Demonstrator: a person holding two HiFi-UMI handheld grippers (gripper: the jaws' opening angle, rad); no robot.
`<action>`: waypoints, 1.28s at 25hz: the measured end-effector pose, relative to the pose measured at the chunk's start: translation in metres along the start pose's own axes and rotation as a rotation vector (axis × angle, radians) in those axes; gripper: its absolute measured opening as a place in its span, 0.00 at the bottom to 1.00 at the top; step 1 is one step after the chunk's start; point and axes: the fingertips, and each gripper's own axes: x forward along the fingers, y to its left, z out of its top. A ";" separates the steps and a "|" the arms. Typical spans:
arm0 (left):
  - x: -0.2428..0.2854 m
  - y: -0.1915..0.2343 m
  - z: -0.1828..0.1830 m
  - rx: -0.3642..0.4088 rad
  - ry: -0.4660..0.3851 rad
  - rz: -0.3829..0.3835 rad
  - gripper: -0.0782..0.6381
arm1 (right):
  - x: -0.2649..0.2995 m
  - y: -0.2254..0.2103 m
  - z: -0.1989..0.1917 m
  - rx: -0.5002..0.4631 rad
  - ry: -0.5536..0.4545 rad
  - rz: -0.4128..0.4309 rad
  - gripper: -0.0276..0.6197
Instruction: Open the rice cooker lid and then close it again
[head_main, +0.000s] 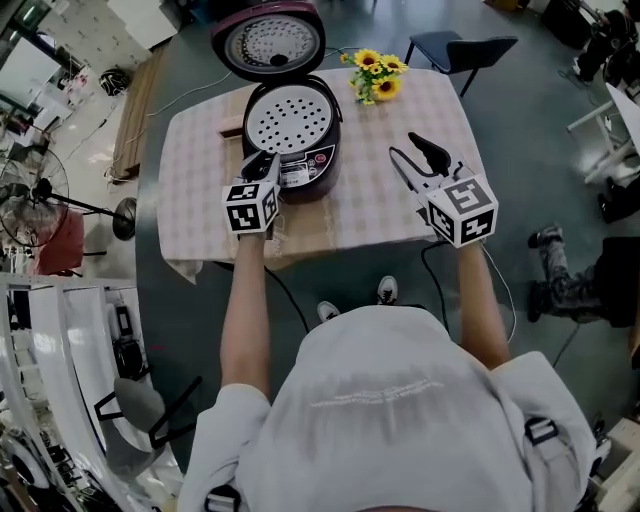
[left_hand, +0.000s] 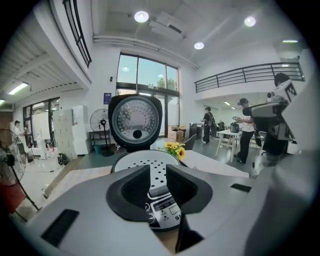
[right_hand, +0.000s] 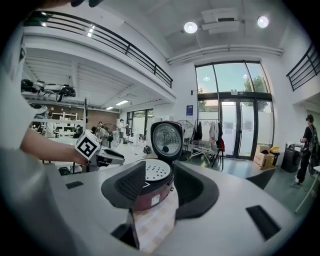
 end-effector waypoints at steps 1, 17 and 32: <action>-0.007 0.003 0.009 0.002 -0.022 0.010 0.26 | 0.002 -0.001 0.004 -0.007 -0.006 0.003 0.33; -0.113 0.042 0.086 0.058 -0.221 0.092 0.26 | 0.041 0.018 0.067 -0.108 -0.099 0.057 0.34; -0.131 0.067 0.067 0.138 -0.201 0.013 0.26 | 0.076 0.055 0.092 -0.268 -0.046 0.052 0.35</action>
